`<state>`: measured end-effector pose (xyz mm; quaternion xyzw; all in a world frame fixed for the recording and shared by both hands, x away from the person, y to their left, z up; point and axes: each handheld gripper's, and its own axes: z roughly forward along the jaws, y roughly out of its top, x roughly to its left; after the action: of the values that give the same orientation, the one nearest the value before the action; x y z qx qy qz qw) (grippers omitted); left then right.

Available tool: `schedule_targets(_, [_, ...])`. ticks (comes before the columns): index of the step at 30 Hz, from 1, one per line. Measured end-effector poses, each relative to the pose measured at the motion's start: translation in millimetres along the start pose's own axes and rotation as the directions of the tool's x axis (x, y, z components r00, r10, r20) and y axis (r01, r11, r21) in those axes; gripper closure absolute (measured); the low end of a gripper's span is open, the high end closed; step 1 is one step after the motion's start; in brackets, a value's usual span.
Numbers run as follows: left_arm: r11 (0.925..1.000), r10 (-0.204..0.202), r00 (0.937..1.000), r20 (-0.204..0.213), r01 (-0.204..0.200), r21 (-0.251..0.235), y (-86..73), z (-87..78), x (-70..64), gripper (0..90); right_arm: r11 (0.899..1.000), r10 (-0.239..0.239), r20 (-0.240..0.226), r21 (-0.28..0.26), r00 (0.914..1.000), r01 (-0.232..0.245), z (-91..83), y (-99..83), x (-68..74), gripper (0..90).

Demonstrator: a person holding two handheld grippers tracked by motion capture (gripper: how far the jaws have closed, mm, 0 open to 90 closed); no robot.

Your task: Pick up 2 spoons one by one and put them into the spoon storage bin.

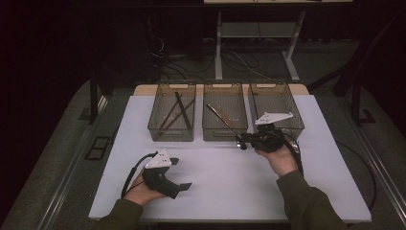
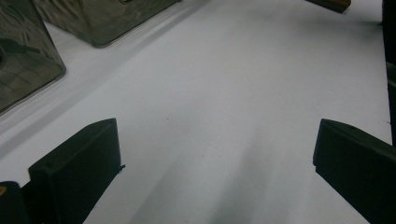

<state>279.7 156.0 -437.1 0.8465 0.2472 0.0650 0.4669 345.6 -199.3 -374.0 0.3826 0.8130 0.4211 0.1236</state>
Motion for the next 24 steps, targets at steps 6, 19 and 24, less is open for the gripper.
schedule_targets(6, [1.0, 0.002, 1.0, 0.0, -0.002, -0.001, 0.0, -0.2, 0.0, 0.0, 1.0, 0.006, 0.037, -0.018, 0.9993, -0.005, 0.1, 13.9, -7.6, 88.6])
schedule_targets(19, [1.0, 0.009, 1.0, 0.004, -0.009, -0.003, 0.3, -0.5, 0.0, 0.0, 1.0, 0.03, 0.127, -0.013, 0.9915, -0.028, 15.1, 47.8, -29.7, 88.6])
schedule_targets(24, [1.0, 0.005, 1.0, 0.007, -0.005, -0.007, 0.4, -0.4, -0.3, 0.0, 0.999, 0.049, 0.155, -0.009, 0.9868, -0.048, 23.5, 57.3, -39.4, 88.6])
